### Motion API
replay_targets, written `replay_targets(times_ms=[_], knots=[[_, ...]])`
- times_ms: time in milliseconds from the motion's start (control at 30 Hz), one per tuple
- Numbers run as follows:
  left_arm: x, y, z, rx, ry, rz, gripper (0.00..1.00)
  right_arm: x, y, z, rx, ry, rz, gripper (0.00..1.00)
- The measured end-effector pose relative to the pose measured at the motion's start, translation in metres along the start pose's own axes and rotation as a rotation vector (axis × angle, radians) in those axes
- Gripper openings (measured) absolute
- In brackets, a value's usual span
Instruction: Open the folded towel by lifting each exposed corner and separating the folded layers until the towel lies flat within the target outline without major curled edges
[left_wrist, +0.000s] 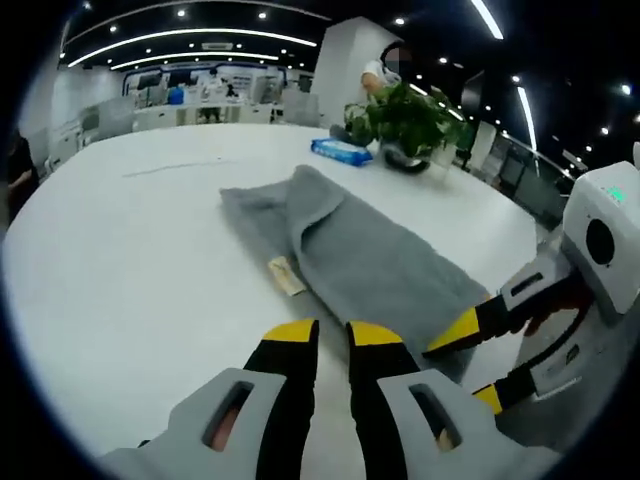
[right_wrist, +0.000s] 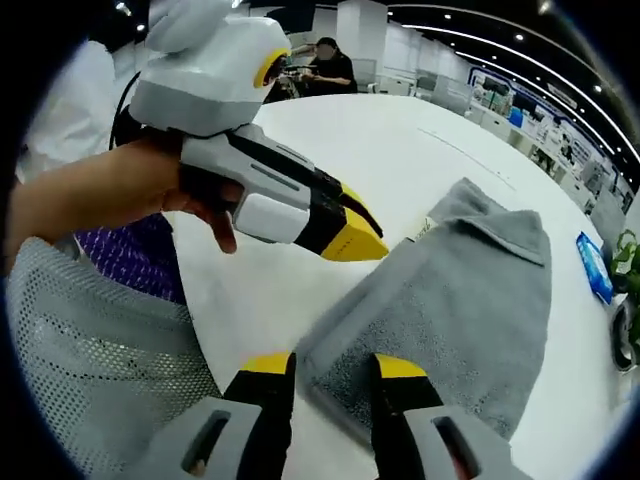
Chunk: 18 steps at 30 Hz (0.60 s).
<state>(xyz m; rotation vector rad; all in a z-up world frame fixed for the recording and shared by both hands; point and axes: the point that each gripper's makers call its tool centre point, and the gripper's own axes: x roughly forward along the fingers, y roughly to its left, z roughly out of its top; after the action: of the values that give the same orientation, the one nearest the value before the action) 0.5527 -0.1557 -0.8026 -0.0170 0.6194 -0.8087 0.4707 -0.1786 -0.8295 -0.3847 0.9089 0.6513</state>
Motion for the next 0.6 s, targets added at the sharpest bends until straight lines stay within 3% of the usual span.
replay_targets(times_ms=[200, 333, 600], knots=[[0.002, -0.006, 0.001, -0.002, -0.015, -0.021, 0.1, -0.004, -0.001, 0.004, 0.016, -0.015, 0.013, 0.18], [0.007, -0.009, -0.003, 0.032, 0.006, -0.021, 0.09, -0.005, -0.005, 0.003, 0.013, -0.016, 0.015, 0.06], [0.007, -0.022, -0.005, 0.054, 0.066, -0.073, 0.09, -0.022, -0.02, 0.004, 0.02, -0.029, 0.0, 0.0]])
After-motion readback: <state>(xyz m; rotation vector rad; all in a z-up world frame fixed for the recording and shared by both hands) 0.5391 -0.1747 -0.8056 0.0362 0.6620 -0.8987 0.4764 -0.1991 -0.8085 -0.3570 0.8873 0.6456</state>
